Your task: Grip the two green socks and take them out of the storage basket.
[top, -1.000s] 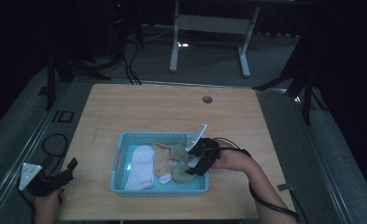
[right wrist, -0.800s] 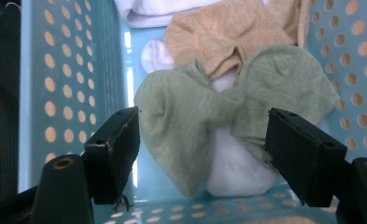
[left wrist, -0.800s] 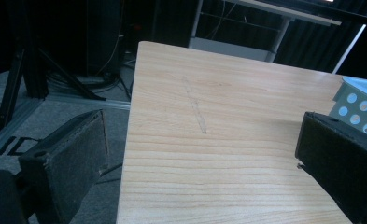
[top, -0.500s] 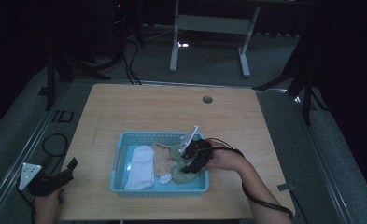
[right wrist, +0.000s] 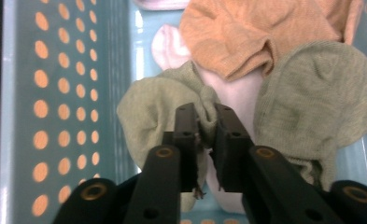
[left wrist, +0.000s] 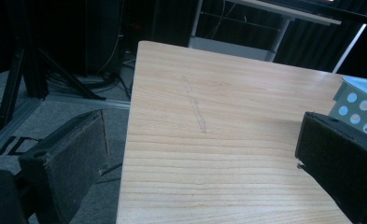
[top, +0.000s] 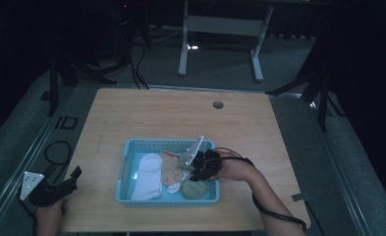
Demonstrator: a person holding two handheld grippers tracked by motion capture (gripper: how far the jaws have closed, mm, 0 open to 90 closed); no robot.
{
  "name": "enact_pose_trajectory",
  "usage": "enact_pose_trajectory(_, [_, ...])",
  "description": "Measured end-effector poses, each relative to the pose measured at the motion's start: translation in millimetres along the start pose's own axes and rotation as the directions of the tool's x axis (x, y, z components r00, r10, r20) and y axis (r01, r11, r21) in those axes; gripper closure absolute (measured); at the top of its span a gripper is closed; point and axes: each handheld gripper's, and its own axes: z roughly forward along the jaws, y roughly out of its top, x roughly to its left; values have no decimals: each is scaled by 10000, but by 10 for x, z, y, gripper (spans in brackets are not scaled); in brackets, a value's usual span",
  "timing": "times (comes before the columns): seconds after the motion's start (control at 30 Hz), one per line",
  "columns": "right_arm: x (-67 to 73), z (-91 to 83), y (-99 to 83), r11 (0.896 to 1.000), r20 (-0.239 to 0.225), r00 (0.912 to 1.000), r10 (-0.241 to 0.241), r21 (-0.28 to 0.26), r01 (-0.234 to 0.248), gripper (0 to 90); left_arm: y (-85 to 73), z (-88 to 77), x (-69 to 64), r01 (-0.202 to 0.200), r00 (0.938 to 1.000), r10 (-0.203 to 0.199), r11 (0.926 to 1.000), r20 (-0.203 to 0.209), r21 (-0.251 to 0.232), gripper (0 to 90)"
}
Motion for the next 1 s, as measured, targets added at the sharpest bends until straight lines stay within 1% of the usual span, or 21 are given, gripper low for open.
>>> enact_pose_trajectory(0.17, [55,-79,24,9993,-248,9995,-193,-335,184,837,0,1,-1,-7,10000,7,10000,-1,14,24])
enact_pose_trajectory(0.2, [76,-103,37,9989,-270,9992,-303,-369,293,837,0,1,-1,-9,10000,9,10000,-6,15,24])
enact_pose_trajectory(0.3, [111,-161,65,9975,-261,9985,-486,-527,472,839,1,1,-2,-17,10000,17,10000,-8,21,24])
enact_pose_trajectory(0.43, [138,-271,90,9957,-259,9982,-548,-764,527,840,1,1,-1,-15,10000,15,10000,-2,21,24])
enact_pose_trajectory(0.53, [143,-343,92,9944,-145,9982,-590,-892,574,839,1,2,0,5,10000,-5,10000,-1,17,24])
enact_pose_trajectory(0.57, [143,-343,92,9944,-145,9982,-590,-892,574,839,1,2,0,5,10000,-5,10000,-1,17,24])
enact_pose_trajectory(0.6, [140,-403,87,9939,-6,9986,-537,-970,534,840,1,2,0,12,10000,-12,10000,4,15,24])
enact_pose_trajectory(0.67, [137,-450,80,9930,122,9985,-526,-1053,536,840,1,2,0,8,10000,-8,10000,3,13,24])
enact_pose_trajectory(0.73, [130,-503,73,9917,149,9988,-460,-1199,474,841,1,2,0,9,10000,-9,10000,-3,13,25])
enact_pose_trajectory(0.77, [130,-503,73,9917,149,9988,-460,-1199,474,841,1,2,0,9,10000,-9,10000,-3,13,24])
enact_pose_trajectory(0.8, [128,-558,68,9904,236,9989,-394,-1314,422,840,1,3,0,15,10000,-15,10000,-6,20,25])
enact_pose_trajectory(1.0, [128,-696,51,9867,548,9977,-401,-1550,481,841,1,4,-1,18,10000,-18,10000,-5,18,24])
